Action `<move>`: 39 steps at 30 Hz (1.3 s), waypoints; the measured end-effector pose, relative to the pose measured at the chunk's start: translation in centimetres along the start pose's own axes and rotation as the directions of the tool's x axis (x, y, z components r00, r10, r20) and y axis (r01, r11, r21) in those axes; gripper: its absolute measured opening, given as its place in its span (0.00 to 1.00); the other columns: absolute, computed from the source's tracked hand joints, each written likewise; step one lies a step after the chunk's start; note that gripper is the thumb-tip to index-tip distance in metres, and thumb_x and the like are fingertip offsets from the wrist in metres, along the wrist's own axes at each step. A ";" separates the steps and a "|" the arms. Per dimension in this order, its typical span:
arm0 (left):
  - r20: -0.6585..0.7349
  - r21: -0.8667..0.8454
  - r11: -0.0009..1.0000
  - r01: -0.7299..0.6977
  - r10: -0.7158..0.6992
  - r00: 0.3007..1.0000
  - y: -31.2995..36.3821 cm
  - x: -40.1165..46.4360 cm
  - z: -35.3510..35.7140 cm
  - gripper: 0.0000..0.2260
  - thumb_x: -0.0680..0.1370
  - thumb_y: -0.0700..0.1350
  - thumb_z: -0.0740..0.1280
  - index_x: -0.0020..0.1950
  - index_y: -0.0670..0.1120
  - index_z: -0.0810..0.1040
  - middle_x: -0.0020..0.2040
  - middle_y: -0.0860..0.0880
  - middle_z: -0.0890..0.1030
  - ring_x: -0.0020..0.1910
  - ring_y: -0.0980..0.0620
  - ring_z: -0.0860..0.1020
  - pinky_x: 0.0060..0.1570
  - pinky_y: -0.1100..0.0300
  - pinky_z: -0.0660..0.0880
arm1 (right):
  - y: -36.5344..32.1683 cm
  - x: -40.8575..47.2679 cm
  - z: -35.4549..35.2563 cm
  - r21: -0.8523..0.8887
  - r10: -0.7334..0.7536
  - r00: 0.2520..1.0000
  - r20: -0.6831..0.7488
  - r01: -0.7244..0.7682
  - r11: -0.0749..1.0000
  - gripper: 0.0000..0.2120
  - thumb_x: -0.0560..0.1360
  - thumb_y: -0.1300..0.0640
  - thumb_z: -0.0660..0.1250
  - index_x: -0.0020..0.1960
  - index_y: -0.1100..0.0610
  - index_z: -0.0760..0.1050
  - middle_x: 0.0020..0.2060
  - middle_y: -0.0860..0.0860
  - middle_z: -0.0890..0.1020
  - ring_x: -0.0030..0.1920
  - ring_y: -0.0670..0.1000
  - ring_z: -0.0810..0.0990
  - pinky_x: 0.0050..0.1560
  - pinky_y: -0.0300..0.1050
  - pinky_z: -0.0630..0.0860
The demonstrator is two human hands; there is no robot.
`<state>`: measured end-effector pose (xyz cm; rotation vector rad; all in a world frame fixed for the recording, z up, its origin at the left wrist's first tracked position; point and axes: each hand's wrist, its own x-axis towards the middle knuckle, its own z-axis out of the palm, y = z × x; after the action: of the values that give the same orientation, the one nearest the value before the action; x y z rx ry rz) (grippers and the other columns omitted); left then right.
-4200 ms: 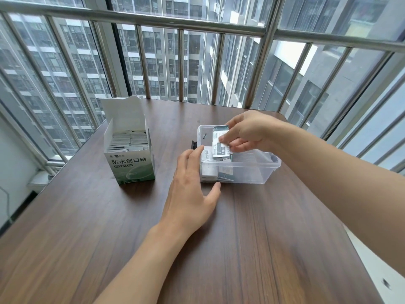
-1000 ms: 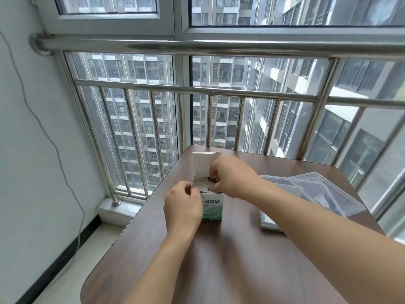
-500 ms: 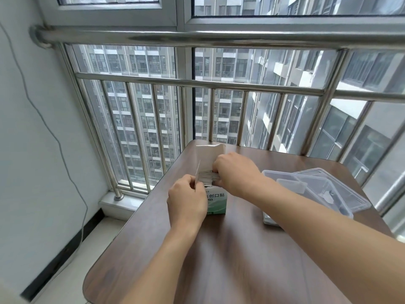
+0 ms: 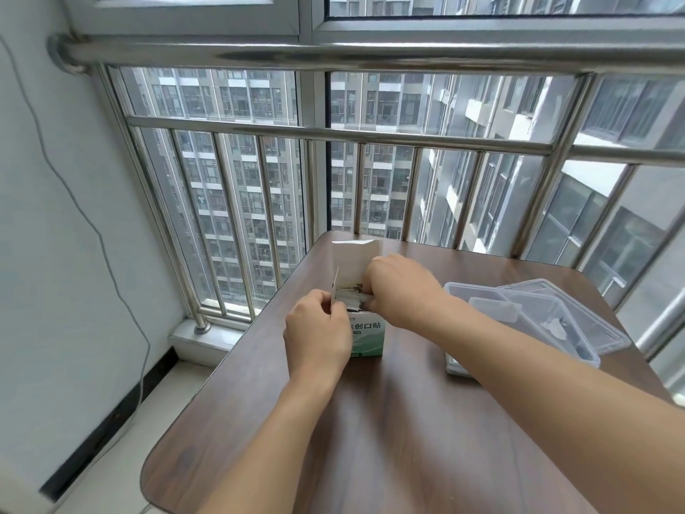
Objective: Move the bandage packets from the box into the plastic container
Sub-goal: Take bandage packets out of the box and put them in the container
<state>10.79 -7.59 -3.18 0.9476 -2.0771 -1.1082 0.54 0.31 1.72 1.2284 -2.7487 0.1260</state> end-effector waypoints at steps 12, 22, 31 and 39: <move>0.008 0.009 1.000 0.007 -0.007 1.000 0.0 0.4 -0.1 0.11 0.77 0.44 0.64 0.34 0.49 0.71 0.32 0.53 0.75 0.40 0.44 0.73 0.40 0.55 0.65 | 1.1 1.4 -1.3 0.281 -0.052 0.979 0.197 -0.006 0.960 0.05 0.75 0.61 0.72 0.45 0.62 0.85 0.39 0.52 0.84 0.41 0.55 0.81 0.45 0.46 0.80; 0.035 -0.003 1.000 -0.011 0.011 0.999 -0.1 0.6 0.1 0.07 0.78 0.44 0.64 0.40 0.49 0.77 0.36 0.54 0.79 0.43 0.45 0.77 0.42 0.56 0.67 | 0.6 2.5 -2.2 -0.030 -0.064 0.957 0.282 0.076 0.997 0.10 0.69 0.72 0.64 0.35 0.59 0.75 0.28 0.53 0.72 0.32 0.56 0.72 0.32 0.43 0.71; 0.053 -0.001 1.000 -0.017 0.017 0.998 -0.2 1.0 0.3 0.05 0.78 0.46 0.65 0.46 0.49 0.80 0.40 0.53 0.81 0.45 0.47 0.78 0.44 0.57 0.69 | -0.2 2.2 -1.6 -0.092 -0.018 0.984 0.175 0.035 0.995 0.18 0.74 0.65 0.67 0.31 0.55 0.63 0.32 0.52 0.67 0.37 0.58 0.72 0.27 0.38 0.61; 0.069 -0.035 0.998 0.044 -0.041 0.997 0.3 3.3 0.7 0.11 0.75 0.54 0.70 0.52 0.50 0.75 0.46 0.52 0.81 0.50 0.47 0.79 0.54 0.51 0.76 | 0.0 0.3 -3.2 0.019 -0.028 1.000 0.012 0.028 0.999 0.03 0.74 0.58 0.72 0.47 0.52 0.84 0.44 0.54 0.81 0.41 0.57 0.78 0.39 0.45 0.75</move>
<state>8.32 -9.78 -2.69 0.9525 -2.0929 -1.2114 0.62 0.43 4.92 1.2760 -2.7461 0.1419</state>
